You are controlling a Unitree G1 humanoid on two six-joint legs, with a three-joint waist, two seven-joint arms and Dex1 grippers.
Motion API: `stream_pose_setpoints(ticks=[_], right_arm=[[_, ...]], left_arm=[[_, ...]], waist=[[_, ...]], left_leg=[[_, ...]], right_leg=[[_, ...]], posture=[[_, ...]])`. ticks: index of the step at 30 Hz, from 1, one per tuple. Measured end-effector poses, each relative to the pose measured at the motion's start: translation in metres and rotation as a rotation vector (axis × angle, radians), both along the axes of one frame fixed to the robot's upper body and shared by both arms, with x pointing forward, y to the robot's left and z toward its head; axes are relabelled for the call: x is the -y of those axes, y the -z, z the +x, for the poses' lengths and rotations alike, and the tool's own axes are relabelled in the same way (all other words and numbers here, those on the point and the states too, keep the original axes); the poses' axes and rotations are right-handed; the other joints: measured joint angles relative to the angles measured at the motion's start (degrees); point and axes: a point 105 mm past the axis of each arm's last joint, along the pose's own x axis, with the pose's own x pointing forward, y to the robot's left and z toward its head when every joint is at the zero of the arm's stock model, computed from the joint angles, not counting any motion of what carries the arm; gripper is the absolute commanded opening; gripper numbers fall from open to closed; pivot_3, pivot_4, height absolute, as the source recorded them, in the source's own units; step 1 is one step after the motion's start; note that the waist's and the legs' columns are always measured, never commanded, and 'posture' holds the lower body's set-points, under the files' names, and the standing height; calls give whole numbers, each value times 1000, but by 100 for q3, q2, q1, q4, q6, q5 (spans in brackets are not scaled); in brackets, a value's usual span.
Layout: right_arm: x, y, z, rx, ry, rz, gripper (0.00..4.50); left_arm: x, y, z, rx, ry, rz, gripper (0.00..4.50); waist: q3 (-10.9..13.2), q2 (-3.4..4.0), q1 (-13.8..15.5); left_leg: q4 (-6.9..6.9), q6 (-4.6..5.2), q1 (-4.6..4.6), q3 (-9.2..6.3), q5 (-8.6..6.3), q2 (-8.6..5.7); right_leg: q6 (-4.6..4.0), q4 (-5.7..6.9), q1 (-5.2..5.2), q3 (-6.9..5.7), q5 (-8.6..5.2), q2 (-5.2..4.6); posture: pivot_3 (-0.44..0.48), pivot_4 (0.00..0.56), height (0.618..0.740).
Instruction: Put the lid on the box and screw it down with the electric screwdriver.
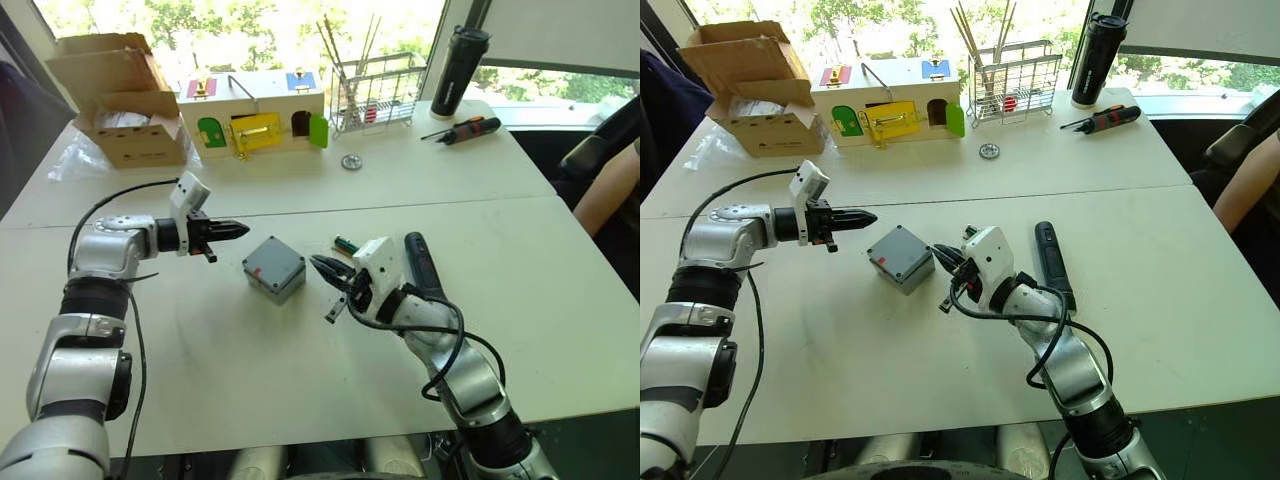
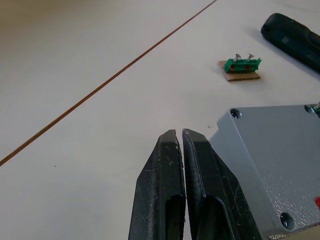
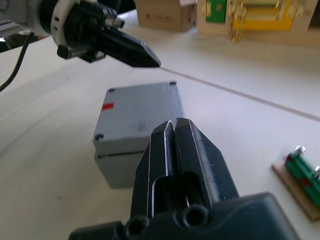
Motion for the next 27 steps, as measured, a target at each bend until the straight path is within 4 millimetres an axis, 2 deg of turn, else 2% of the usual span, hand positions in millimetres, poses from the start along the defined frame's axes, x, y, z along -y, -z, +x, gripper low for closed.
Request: stream_pose_setpoints(ticks=[5,10,27], right_arm=[[-8,8,-2,-103,-19,9,88],[-10,7,-1,-119,-21,6,88],[-19,9,1,-134,-44,11,88]], left_arm=[[6,-1,-7,-6,39,4,139],[6,11,-19,-41,51,11,139],[16,8,-26,-40,76,17,139]], waist=[[0,0,0],[0,0,9],[0,1,11]], left_leg=[[0,0,0,0,0,0],[0,0,0,-1,0,0],[0,0,0,-1,0,-1]], right_leg=[[0,0,-2,1,0,-2],[0,0,-7,1,0,-3],[0,0,-8,1,0,-3]], posture=[[0,150,740],[0,150,740],[0,150,740]])
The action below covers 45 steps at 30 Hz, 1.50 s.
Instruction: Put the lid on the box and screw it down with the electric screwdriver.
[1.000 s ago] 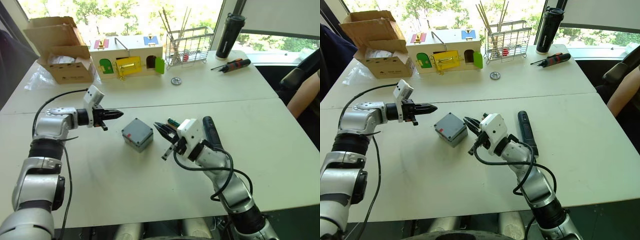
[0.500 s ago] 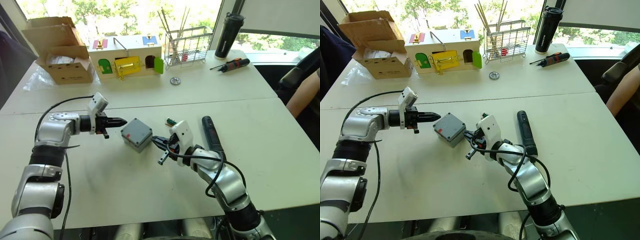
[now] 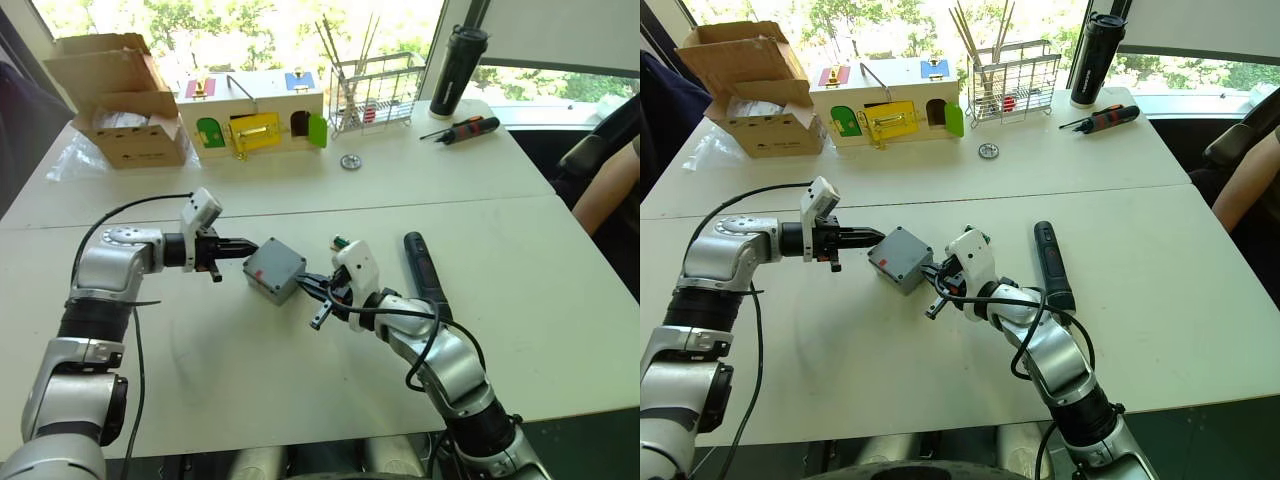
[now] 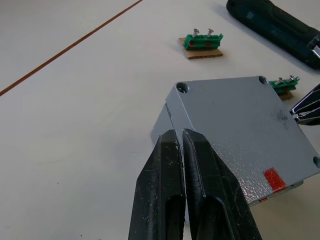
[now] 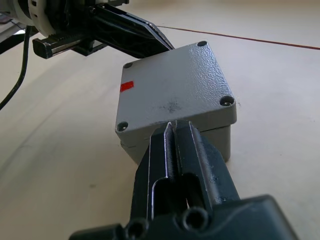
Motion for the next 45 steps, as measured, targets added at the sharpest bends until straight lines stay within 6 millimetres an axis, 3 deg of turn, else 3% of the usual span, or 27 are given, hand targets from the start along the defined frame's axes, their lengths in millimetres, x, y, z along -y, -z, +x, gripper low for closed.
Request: stream_pose_setpoints(ticks=[39,45], right_arm=[[-1,6,3,-32,21,11,88],[6,1,0,-34,15,11,88]], left_arm=[[-1,3,-1,7,-3,30,139],[-11,-5,12,18,-67,3,139]], waist=[[0,1,2],[0,1,10]], left_leg=[[-1,0,0,0,0,0],[-1,0,0,-1,0,0]], right_leg=[[0,-1,-6,0,0,-1],[0,-2,-6,-1,0,0]], posture=[[0,150,740],[0,150,740]])
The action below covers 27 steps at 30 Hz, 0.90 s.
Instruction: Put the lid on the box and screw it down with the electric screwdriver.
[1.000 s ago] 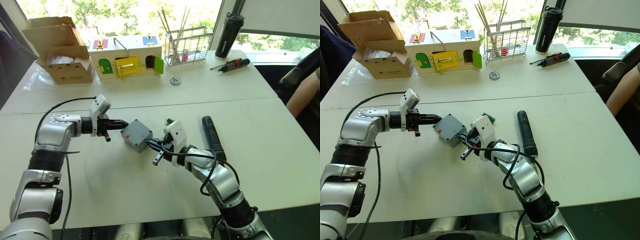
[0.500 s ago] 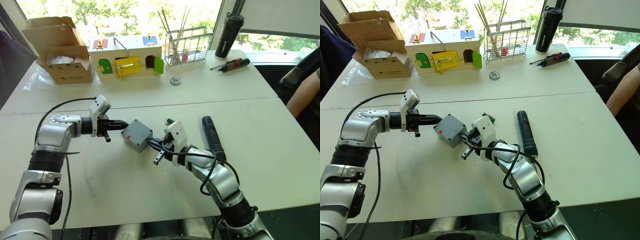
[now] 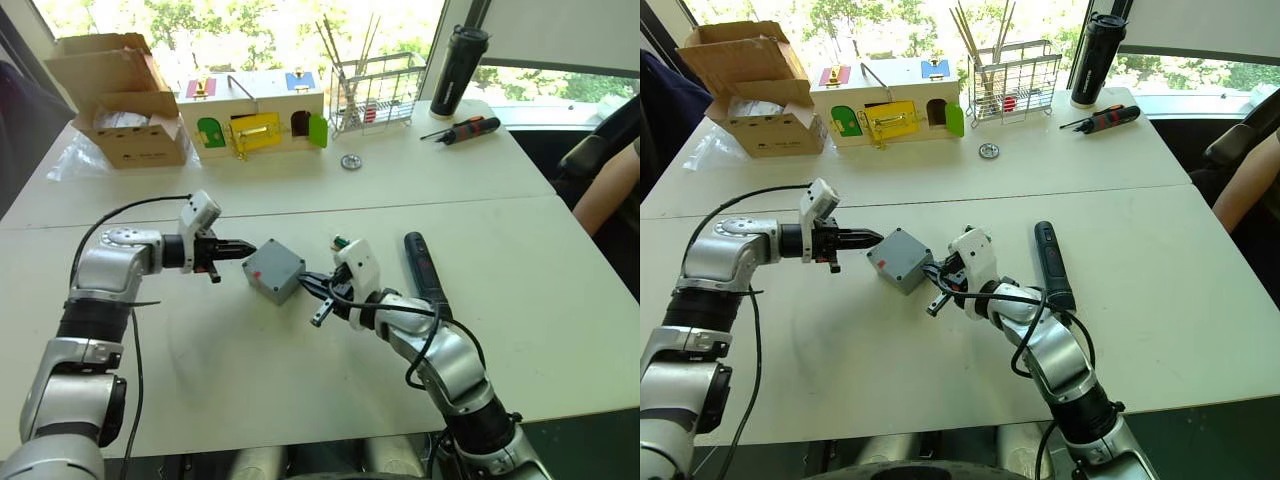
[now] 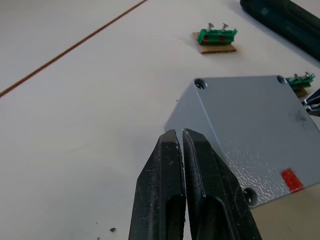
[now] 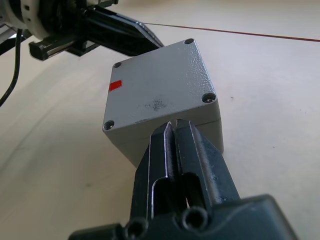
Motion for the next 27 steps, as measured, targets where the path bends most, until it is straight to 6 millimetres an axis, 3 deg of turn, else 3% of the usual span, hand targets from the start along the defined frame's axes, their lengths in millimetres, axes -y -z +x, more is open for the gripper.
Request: stream_pose_setpoints(ticks=[3,9,13,19,27], right_arm=[[1,7,-3,-38,-4,-6,88],[-1,22,-3,-100,-8,-32,88],[-6,26,3,-118,-10,-39,88],[-8,27,7,-124,3,-36,88],[6,28,14,-105,38,-76,88]], left_arm=[[-7,-10,10,48,-39,3,139],[2,28,3,-37,-15,29,139],[3,43,-8,-72,-4,44,139],[3,39,-27,-88,22,67,139],[12,39,-49,-112,52,63,139]], waist=[[0,0,-11],[0,0,-21],[0,1,-23],[1,2,-16],[3,5,6]], left_leg=[[0,1,0,2,0,-1],[-1,0,-1,4,0,0],[-4,0,-1,3,0,2],[-3,0,-1,1,0,0],[-3,1,-1,0,-1,-1]], right_leg=[[0,0,4,1,0,-1],[0,1,6,1,0,-1],[0,1,4,1,0,-1],[0,-1,-2,5,0,-4],[0,-4,-2,6,0,-5]], posture=[[0,150,740],[0,150,740],[0,150,740],[0,150,740],[0,150,740]])
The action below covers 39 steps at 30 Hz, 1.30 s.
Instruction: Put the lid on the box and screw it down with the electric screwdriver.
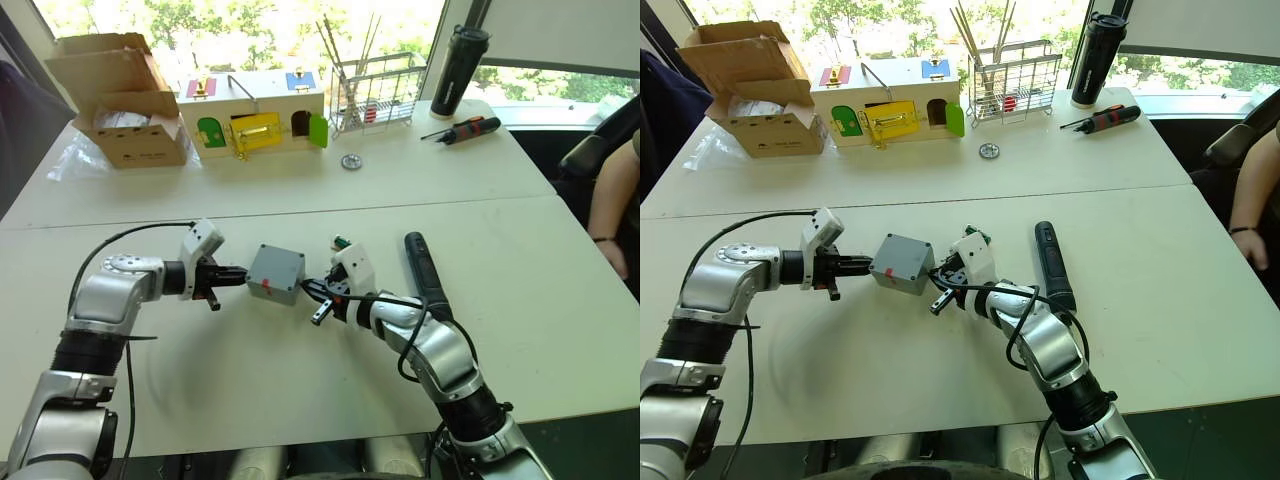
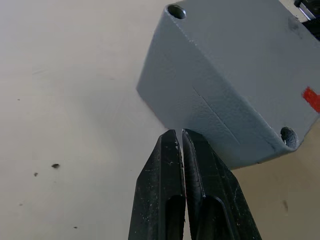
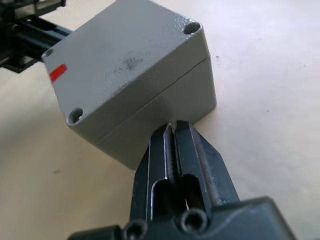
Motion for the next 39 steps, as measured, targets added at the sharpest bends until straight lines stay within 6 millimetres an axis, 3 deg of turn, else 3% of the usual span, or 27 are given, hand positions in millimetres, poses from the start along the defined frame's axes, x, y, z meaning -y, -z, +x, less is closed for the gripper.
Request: stream_pose_setpoints(ticks=[5,13,17,20,21,23,26,29,32,36,39], right_arm=[[7,-1,2,10,10,-10,88],[5,-3,0,18,0,-6,88],[10,-21,-5,33,21,25,88],[28,-53,-10,82,60,51,88],[33,-62,-13,96,67,54,88],[42,-75,-20,101,84,68,88],[62,-87,-27,107,147,63,88],[82,-71,-33,58,206,25,841],[94,-40,-44,-40,236,-21,2354],[91,-37,-42,-13,211,-21,4170],[89,-30,-38,-10,201,-18,4170]], left_arm=[[7,3,-6,-21,19,-15,139],[2,-1,0,-3,2,-6,139],[-18,-32,13,107,-60,14,139],[-21,-86,20,273,-135,-82,139],[-17,-102,18,339,-133,-115,139],[-1,-114,4,354,-51,-154,139],[35,-106,-32,256,159,-207,139],[58,-84,-53,192,285,-160,139],[67,-56,-68,134,369,-89,139],[73,-54,-74,153,418,-83,139],[72,-52,-76,172,433,-48,139]], waist=[[0,0,18],[0,0,1],[2,1,-11],[3,2,44],[3,2,67],[4,2,102],[4,3,135],[4,3,160],[8,9,146],[8,10,137],[10,12,153]], left_leg=[[1,-1,0,0,0,1],[-1,-1,0,1,0,2],[-4,-1,-3,1,1,4],[0,2,-6,-6,-2,2],[1,3,-5,-3,-2,-1],[-1,4,-5,2,-3,-1],[0,6,-5,3,-4,0],[-3,9,-5,3,-6,3],[-9,6,-4,16,-4,5],[-8,13,-4,20,-8,15],[-11,9,-4,19,-5,16]], right_leg=[[0,-3,2,0,0,1],[0,-3,2,-1,0,2],[0,-3,0,-1,0,1],[0,-11,-2,0,0,0],[0,-14,0,0,0,-3],[0,-17,14,5,0,-7],[0,-19,21,6,0,-14],[-2,-24,24,5,-1,-13],[-6,-30,21,12,-3,-15],[-9,-38,22,11,-5,-5],[-9,-57,29,9,-5,-2]], posture=[[0,150,740],[0,150,740],[0,150,740],[0,150,740],[0,150,740],[0,150,740],[0,150,740],[0,150,740],[0,150,740],[0,150,740],[0,150,740]])
